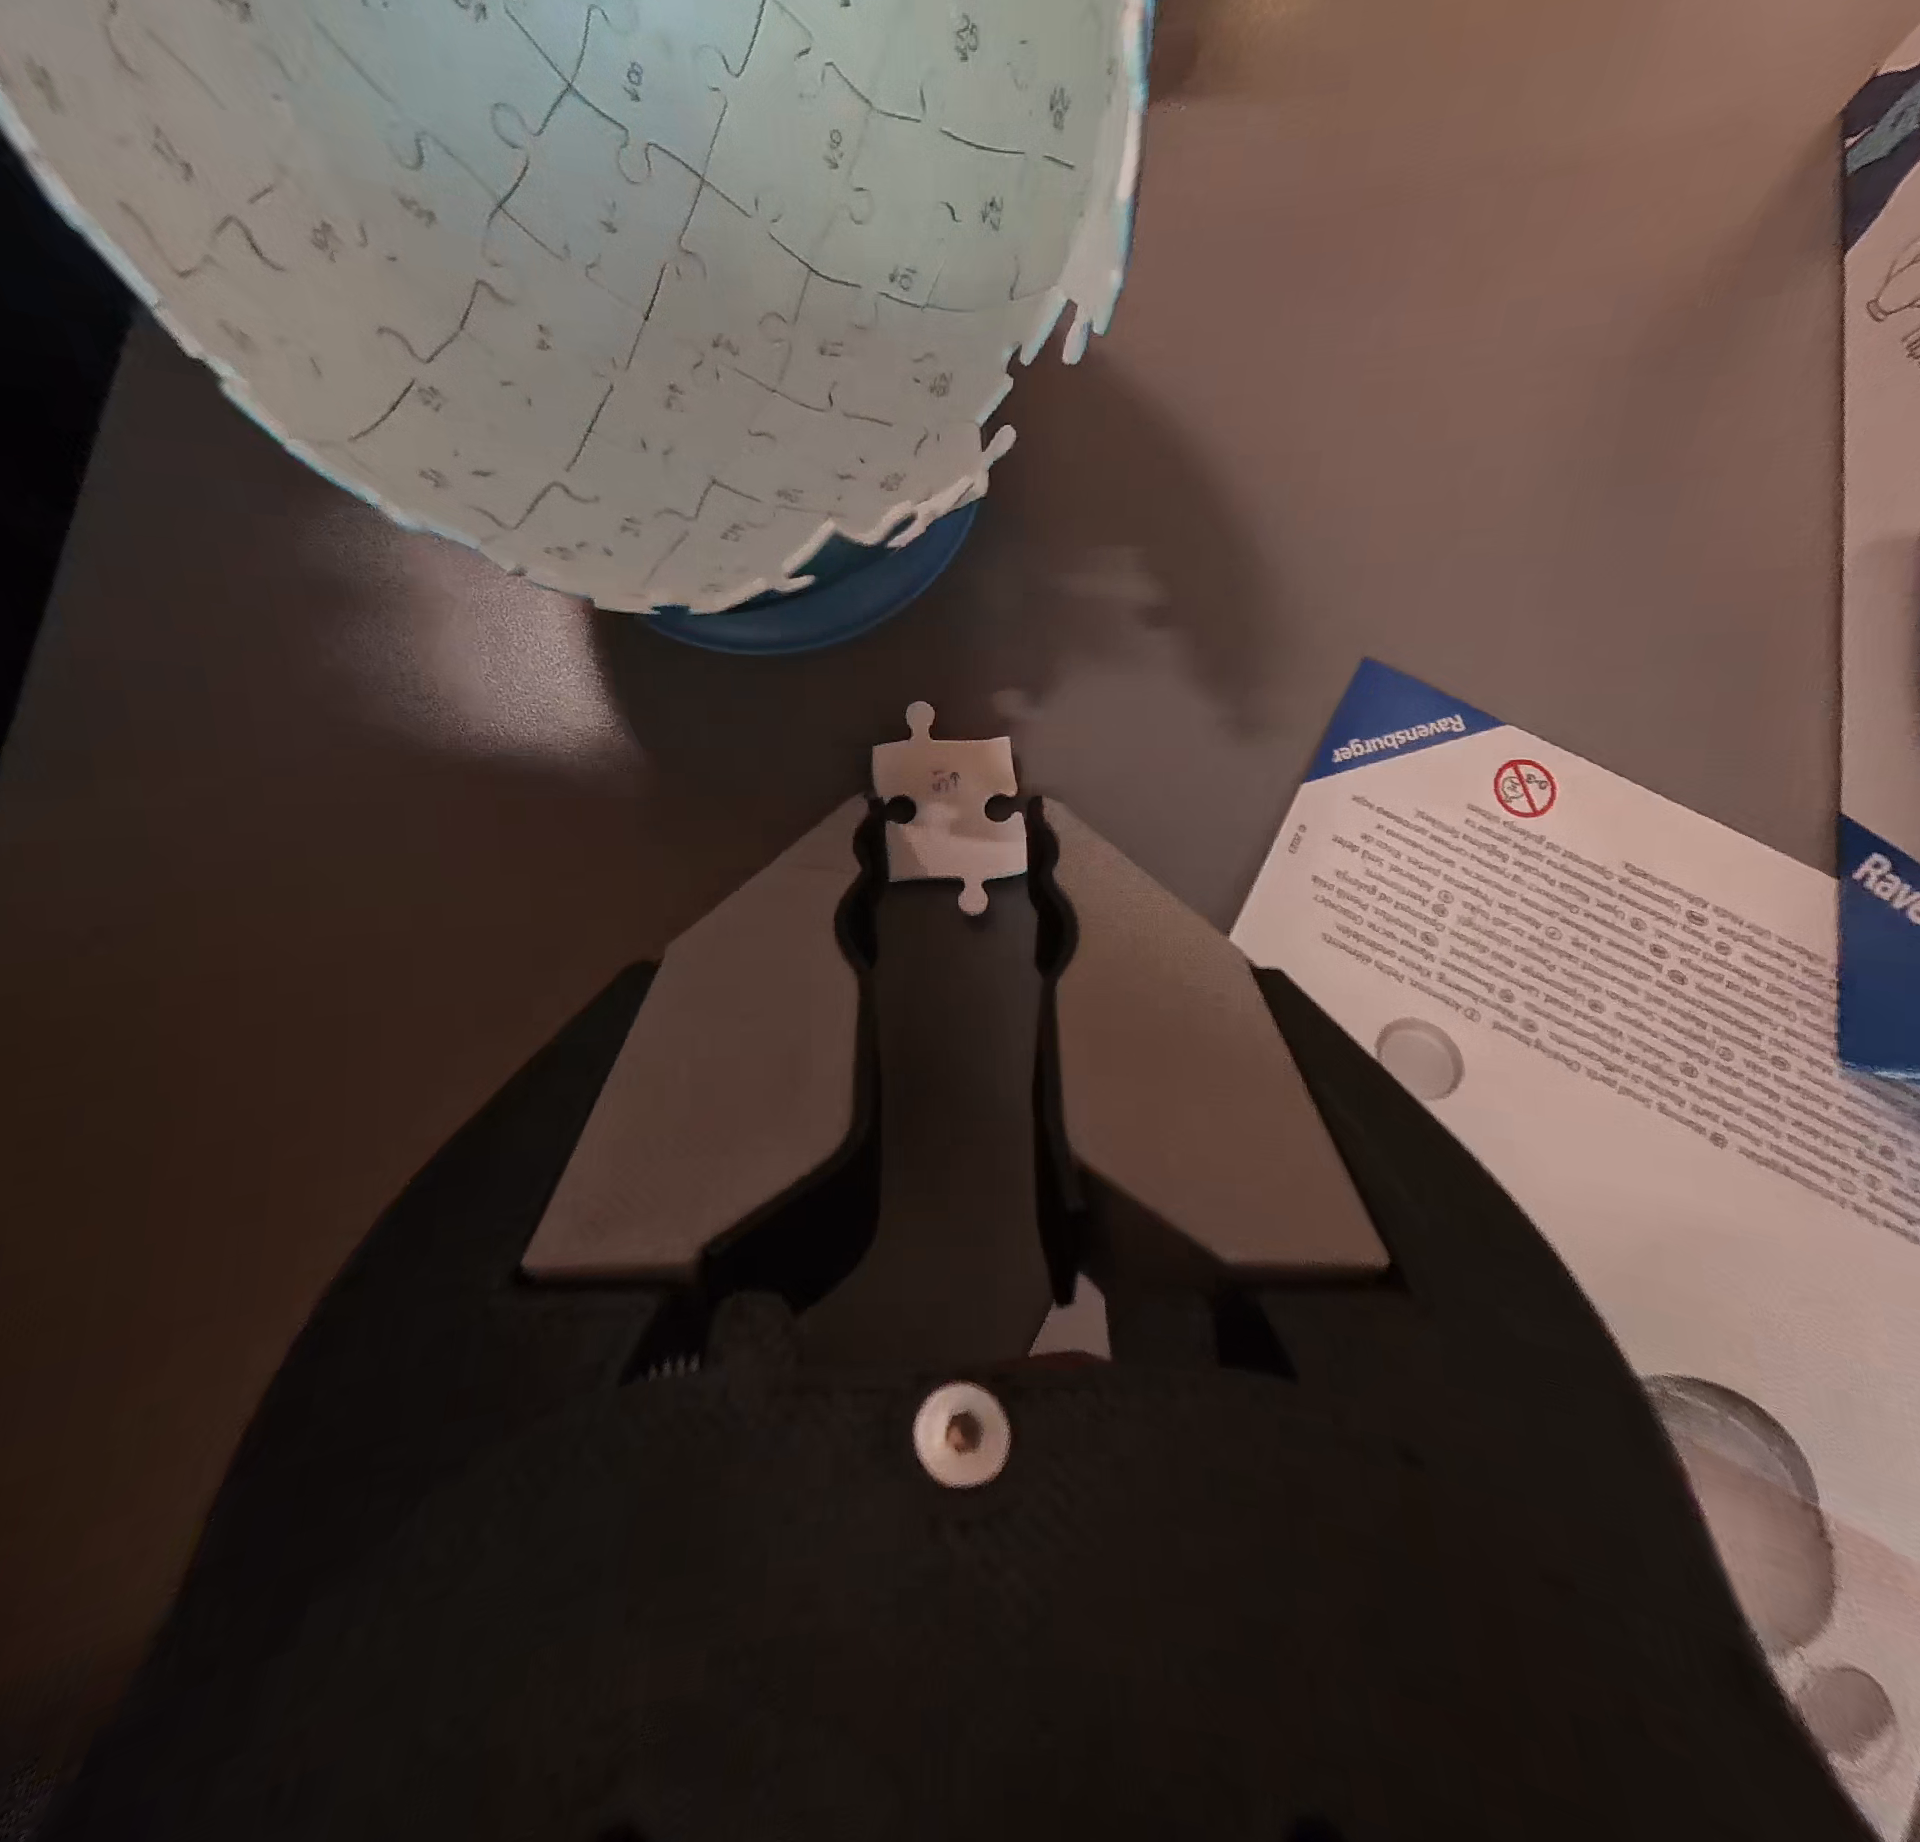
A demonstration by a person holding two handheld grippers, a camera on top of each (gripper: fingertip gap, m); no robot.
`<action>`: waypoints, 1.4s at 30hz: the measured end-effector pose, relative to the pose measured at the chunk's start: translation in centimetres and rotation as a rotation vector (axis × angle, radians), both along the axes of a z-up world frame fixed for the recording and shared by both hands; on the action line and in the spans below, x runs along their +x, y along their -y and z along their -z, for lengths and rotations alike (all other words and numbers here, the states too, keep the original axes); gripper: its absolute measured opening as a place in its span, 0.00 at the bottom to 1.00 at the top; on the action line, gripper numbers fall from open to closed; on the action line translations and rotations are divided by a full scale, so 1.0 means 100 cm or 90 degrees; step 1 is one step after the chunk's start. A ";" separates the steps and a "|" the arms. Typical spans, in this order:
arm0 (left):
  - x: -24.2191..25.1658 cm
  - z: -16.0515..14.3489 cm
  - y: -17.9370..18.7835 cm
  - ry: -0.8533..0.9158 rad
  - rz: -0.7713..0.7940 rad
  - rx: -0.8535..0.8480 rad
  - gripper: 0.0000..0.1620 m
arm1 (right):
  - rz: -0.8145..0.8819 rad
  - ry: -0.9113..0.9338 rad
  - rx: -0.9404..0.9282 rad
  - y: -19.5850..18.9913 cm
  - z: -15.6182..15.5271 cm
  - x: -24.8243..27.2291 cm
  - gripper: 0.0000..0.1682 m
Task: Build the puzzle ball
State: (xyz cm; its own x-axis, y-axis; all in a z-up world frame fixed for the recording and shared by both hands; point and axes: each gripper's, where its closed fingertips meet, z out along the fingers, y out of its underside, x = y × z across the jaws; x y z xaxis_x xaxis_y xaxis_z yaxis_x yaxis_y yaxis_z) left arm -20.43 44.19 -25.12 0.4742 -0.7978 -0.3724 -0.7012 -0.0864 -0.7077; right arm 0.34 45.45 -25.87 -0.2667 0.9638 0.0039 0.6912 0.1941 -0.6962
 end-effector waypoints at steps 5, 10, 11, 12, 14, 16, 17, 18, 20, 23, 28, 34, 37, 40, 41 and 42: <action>0.003 -0.001 0.004 -0.036 0.011 0.043 0.21 | 0.031 -0.031 0.085 -0.007 -0.015 -0.002 0.14; 0.003 -0.008 0.002 0.000 -0.005 0.042 0.18 | 0.092 -0.063 0.126 -0.024 -0.033 -0.001 0.14; 0.003 -0.012 0.002 0.013 -0.010 0.046 0.19 | 0.109 -0.068 0.128 -0.028 -0.036 0.000 0.14; 0.005 -0.018 0.003 0.033 -0.014 0.047 0.22 | 0.126 -0.078 0.128 -0.033 -0.038 0.002 0.14; 0.008 -0.033 0.003 0.075 -0.027 0.059 0.23 | 0.164 -0.103 0.121 -0.041 -0.045 0.004 0.14; 0.010 -0.052 0.003 0.128 -0.039 0.076 0.23 | 0.190 -0.128 0.109 -0.046 -0.053 0.006 0.14; 0.010 -0.060 0.004 0.154 -0.044 0.074 0.23 | 0.198 -0.145 0.101 -0.047 -0.058 0.007 0.14; 0.010 -0.068 0.004 0.180 -0.049 0.073 0.23 | 0.200 -0.162 0.090 -0.046 -0.062 0.006 0.14; 0.012 -0.085 0.003 0.226 -0.060 0.076 0.23 | 0.189 -0.189 0.074 -0.039 -0.070 0.004 0.14; 0.018 -0.107 -0.004 0.280 -0.080 0.068 0.22 | 0.172 -0.212 0.093 -0.033 -0.078 0.001 0.14; 0.043 -0.139 -0.021 0.299 -0.077 -0.023 0.24 | 0.156 -0.240 0.125 -0.024 -0.090 -0.006 0.14; 0.093 -0.160 -0.033 0.240 -0.014 -0.112 0.27 | 0.150 -0.262 0.146 -0.017 -0.096 -0.016 0.14; 0.121 -0.153 -0.037 0.220 0.023 -0.170 0.27 | 0.175 -0.260 0.160 -0.024 -0.096 -0.017 0.14; 0.140 -0.137 -0.038 0.181 0.057 -0.249 0.28 | 0.192 -0.275 0.173 -0.027 -0.099 -0.019 0.14; 0.145 -0.133 -0.038 0.173 0.065 -0.271 0.28 | 0.202 -0.277 0.179 -0.029 -0.099 -0.019 0.14; 0.149 -0.130 -0.039 0.169 0.073 -0.289 0.28 | 0.212 -0.277 0.186 -0.032 -0.099 -0.020 0.14</action>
State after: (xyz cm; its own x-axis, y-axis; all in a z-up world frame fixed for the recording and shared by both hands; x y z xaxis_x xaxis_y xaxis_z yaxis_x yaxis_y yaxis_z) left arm -5.52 48.10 -12.16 0.4059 -0.9026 0.1433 -0.5266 -0.3591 -0.7706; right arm -1.64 48.61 -15.96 0.1330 0.9379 0.3205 0.4114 0.2419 -0.8788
